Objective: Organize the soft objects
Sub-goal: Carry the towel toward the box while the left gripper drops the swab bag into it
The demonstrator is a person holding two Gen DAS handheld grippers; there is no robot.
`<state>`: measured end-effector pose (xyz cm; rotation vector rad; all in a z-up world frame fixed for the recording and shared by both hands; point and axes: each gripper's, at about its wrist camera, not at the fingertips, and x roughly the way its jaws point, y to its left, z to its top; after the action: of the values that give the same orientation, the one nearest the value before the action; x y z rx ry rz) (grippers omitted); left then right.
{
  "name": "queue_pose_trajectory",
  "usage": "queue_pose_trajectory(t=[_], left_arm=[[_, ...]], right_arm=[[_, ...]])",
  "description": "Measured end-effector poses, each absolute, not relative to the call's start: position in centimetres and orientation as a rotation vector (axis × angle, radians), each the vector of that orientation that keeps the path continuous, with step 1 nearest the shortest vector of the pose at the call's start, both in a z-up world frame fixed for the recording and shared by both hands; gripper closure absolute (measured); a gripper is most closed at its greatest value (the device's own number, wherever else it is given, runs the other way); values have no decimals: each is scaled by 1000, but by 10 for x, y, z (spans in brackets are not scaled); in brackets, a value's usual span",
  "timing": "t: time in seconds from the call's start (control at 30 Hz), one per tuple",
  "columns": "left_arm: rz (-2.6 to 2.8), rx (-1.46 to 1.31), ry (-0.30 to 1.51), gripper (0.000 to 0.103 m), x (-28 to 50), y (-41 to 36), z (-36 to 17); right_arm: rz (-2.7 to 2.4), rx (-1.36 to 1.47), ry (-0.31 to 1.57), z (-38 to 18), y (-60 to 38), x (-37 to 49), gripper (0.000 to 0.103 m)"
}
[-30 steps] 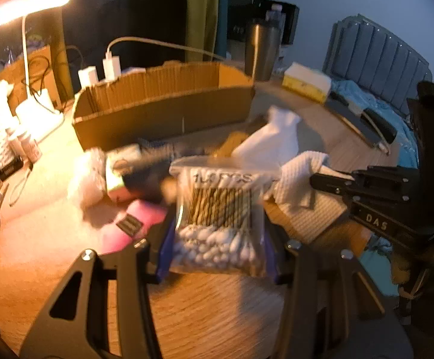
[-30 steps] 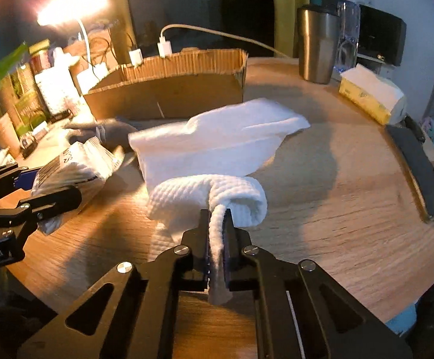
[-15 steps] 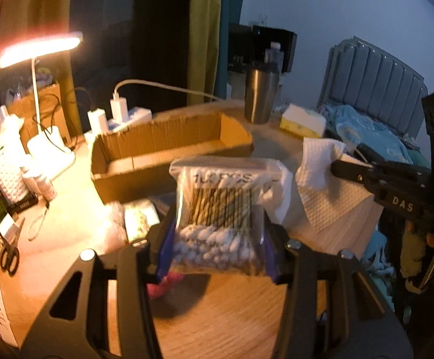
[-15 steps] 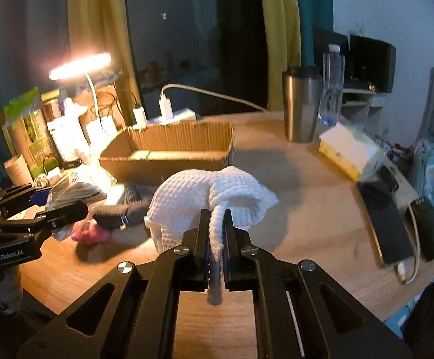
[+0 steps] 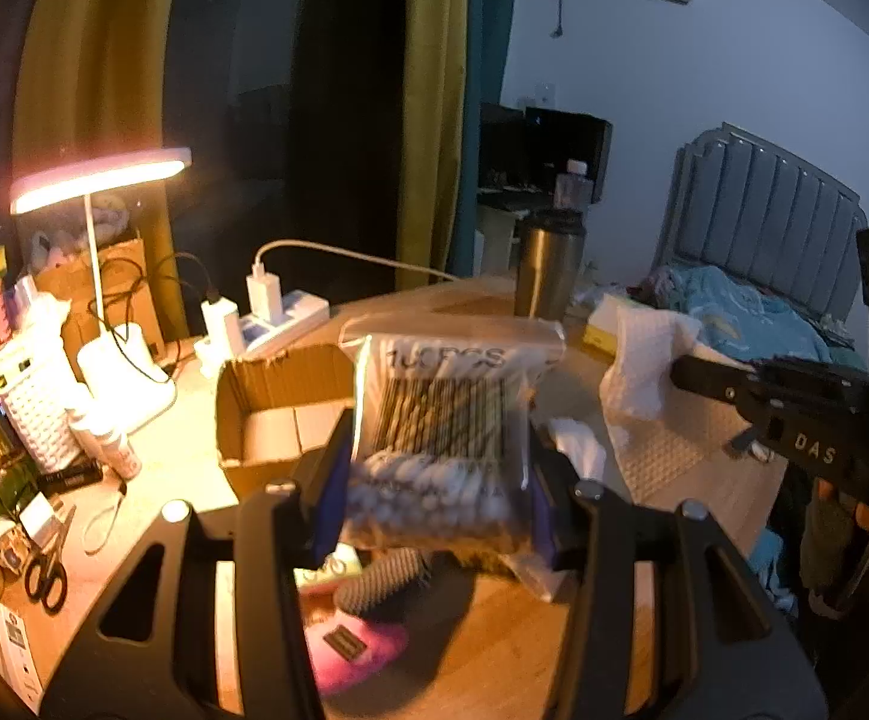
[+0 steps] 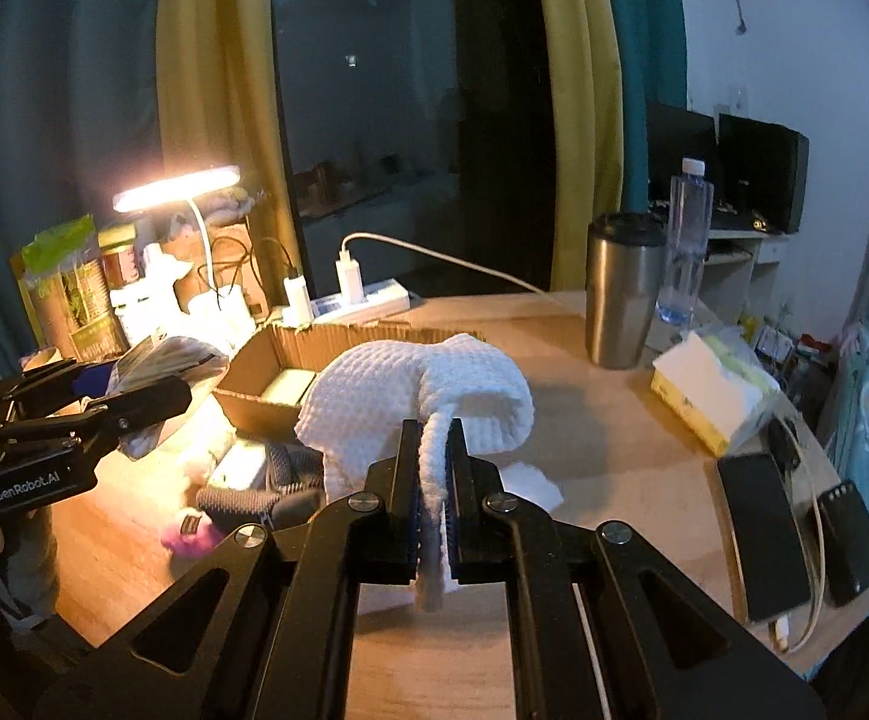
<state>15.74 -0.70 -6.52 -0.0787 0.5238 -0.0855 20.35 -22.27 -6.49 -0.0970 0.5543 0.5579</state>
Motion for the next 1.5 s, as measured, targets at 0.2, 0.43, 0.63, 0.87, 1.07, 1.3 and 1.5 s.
queue_pose_trajectory(t=[0.2,0.43,0.63,0.87,1.07,1.3,1.5], left_arm=[[-72,-94,497,54,175,-2,-57],[-54,-113,472,54,199,1,-49],[-53,-124,467,54,225,1,-48],[-65,-141,496,54,255,-3,-55],[-63,-157,554,54,282,-9,-72],[-73,-153,638,54,316,-26,-99],[-98,-149,733,53,342,-42,-129]], right_arm=[[558,-89,533,-54,-221,221,95],[562,-87,514,-45,-218,246,95],[567,-85,511,-42,-212,270,95],[566,-75,510,-40,-210,294,95],[566,-64,532,-47,-214,314,95],[568,-40,564,-59,-225,334,95],[548,-5,587,-72,-241,348,95]])
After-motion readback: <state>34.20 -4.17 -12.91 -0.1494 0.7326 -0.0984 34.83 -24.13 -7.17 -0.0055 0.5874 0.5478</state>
